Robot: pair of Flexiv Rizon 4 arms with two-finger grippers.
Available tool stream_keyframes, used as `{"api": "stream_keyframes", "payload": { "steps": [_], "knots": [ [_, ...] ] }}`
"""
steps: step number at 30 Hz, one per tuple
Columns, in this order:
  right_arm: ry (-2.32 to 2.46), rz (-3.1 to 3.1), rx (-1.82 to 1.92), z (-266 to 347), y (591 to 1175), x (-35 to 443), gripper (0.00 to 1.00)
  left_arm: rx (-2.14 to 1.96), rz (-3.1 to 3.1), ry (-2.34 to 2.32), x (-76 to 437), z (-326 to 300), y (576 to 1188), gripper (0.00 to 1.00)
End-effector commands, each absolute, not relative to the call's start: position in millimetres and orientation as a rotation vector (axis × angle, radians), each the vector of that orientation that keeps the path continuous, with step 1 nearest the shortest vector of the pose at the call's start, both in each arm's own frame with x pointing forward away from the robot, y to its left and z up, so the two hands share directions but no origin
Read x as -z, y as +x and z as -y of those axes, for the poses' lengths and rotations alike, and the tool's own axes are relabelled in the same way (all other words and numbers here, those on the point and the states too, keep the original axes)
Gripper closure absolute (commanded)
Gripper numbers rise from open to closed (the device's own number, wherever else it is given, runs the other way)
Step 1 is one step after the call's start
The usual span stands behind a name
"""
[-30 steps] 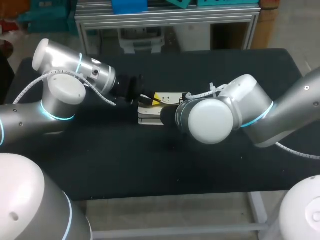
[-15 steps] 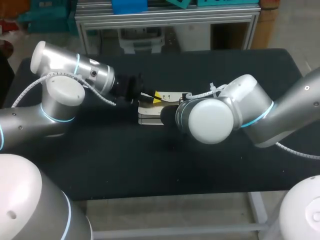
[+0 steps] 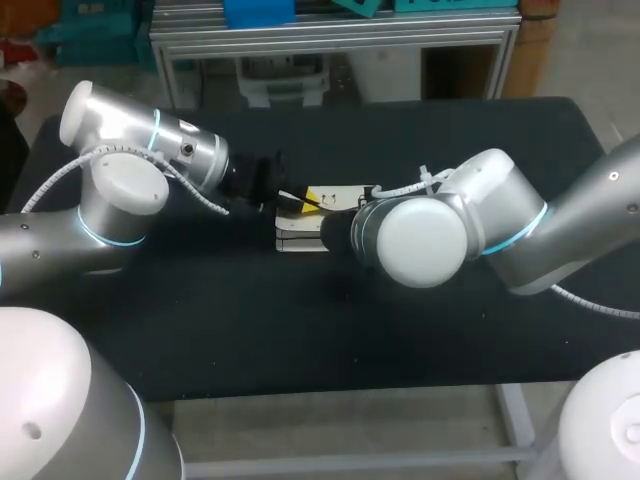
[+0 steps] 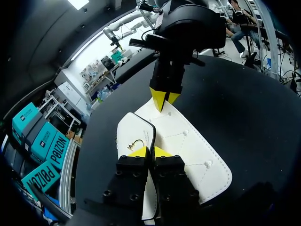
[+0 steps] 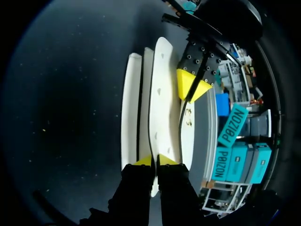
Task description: Pick up the bag, open it, inspect its contents, close it, and place it on the opposite side
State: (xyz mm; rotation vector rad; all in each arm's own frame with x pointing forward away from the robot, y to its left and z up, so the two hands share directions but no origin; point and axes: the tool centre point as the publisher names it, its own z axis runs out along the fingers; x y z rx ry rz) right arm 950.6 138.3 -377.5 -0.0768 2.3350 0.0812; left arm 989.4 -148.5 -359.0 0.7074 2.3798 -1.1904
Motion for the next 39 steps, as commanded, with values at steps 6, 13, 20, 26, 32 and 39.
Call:
{"api": "stream_keyframes", "payload": {
  "steps": [6,13,20,26,32,39],
  "knots": [
    [-0.115,-1.832,-0.242,-135,950,382,1.00,1.168,-2.382,0.769,365,158,988,1.00],
    [-0.115,-1.832,-0.242,-135,950,382,1.00,1.137,-2.401,0.712,367,144,993,1.00],
    [-0.115,-1.832,-0.242,-135,950,382,1.00,1.155,-2.373,0.706,362,132,989,1.00],
    [-0.115,-1.832,-0.242,-135,950,382,1.00,1.166,-2.383,0.744,367,144,990,0.94],
    [-0.115,-1.832,-0.242,-135,950,382,1.00,1.208,-2.347,0.759,355,149,989,0.00],
    [-0.115,-1.832,-0.242,-135,950,382,1.00,1.263,-2.315,0.771,336,149,986,0.00]
  ]
}}
